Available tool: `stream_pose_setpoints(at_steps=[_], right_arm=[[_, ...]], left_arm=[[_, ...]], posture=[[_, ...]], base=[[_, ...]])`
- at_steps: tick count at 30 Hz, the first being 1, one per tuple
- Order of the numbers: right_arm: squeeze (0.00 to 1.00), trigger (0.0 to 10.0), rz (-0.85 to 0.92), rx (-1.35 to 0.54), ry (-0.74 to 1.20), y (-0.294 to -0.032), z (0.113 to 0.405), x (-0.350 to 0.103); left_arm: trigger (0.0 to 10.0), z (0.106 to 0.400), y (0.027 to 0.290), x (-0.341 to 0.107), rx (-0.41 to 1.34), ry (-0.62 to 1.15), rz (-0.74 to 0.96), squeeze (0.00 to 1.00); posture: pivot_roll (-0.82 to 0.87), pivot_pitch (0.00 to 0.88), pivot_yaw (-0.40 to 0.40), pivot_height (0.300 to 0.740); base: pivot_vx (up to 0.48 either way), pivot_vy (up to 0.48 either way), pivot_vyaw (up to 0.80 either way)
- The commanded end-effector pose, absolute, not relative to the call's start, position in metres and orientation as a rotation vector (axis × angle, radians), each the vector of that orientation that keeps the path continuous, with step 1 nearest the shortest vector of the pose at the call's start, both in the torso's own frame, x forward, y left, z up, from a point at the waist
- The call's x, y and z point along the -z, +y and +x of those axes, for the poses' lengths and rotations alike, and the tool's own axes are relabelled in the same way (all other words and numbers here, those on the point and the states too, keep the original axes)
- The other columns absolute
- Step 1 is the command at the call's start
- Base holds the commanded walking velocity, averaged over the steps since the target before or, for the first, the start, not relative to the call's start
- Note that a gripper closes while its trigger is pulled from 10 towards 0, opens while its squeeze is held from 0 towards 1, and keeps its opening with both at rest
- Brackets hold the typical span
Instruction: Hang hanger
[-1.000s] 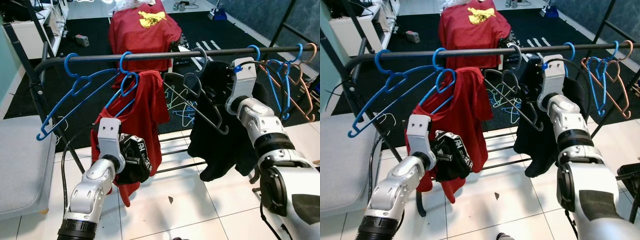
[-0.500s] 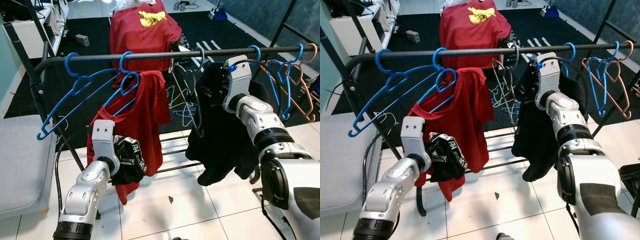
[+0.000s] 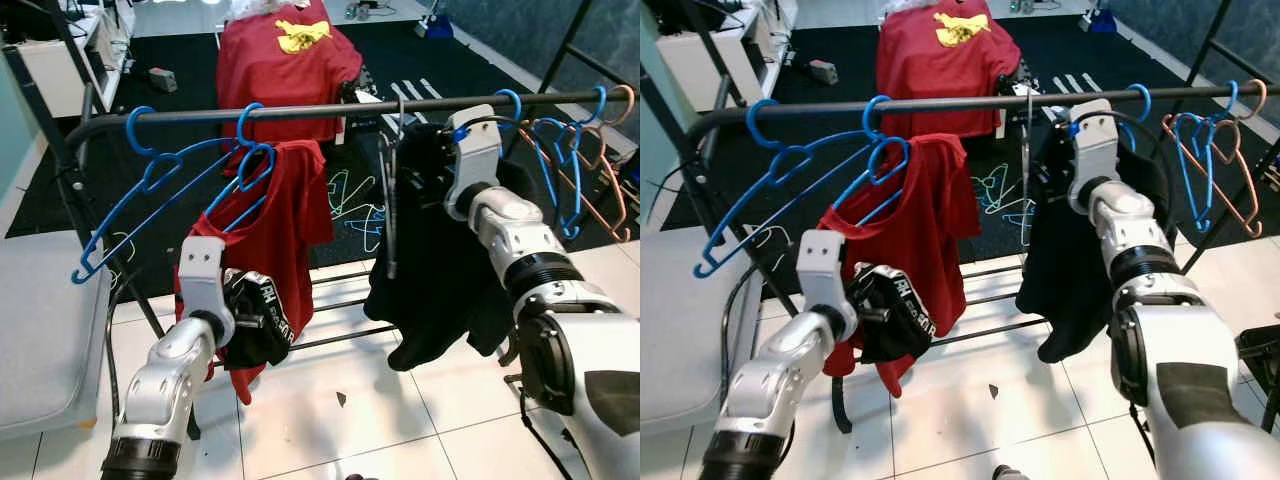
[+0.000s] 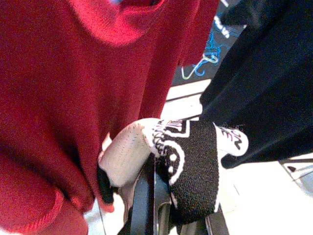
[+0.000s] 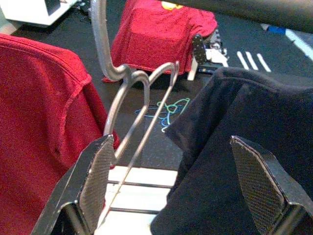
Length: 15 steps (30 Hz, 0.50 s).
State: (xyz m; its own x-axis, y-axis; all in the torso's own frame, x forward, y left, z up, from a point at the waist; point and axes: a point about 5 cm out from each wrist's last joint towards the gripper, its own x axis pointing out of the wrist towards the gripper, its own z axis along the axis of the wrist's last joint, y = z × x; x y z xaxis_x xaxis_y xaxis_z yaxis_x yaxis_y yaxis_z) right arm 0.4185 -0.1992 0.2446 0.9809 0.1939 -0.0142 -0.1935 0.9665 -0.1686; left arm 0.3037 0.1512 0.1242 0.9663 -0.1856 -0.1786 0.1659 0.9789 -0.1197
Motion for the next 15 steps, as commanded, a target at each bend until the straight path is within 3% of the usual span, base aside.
stream_pose_setpoints(at_steps=[1, 7, 15], right_arm=[[0.00, 10.0, -0.142, -0.213, -0.023, -0.192, 0.419, -0.244], [0.00, 10.0, -0.131, -0.208, -0.030, -0.189, 0.418, -0.239], [0.00, 10.0, -0.086, -0.170, -0.135, -0.183, 0.412, -0.227]], left_arm=[[10.0, 0.300, 0.153, -0.124, 0.169, 0.191, -0.107, 0.00], [10.0, 0.300, 0.151, -0.123, 0.169, 0.192, -0.119, 0.00], [10.0, 0.308, 0.145, -0.120, 0.184, 0.185, -0.139, 0.00]], posture=[[-0.10, 0.160, 0.000, 0.740], [-0.11, 0.162, 0.002, 0.740], [-0.10, 0.052, 0.006, 0.740]], base=[[0.000, 0.000, 0.00], [0.000, 0.000, 0.00], [0.000, 0.000, 0.00]])
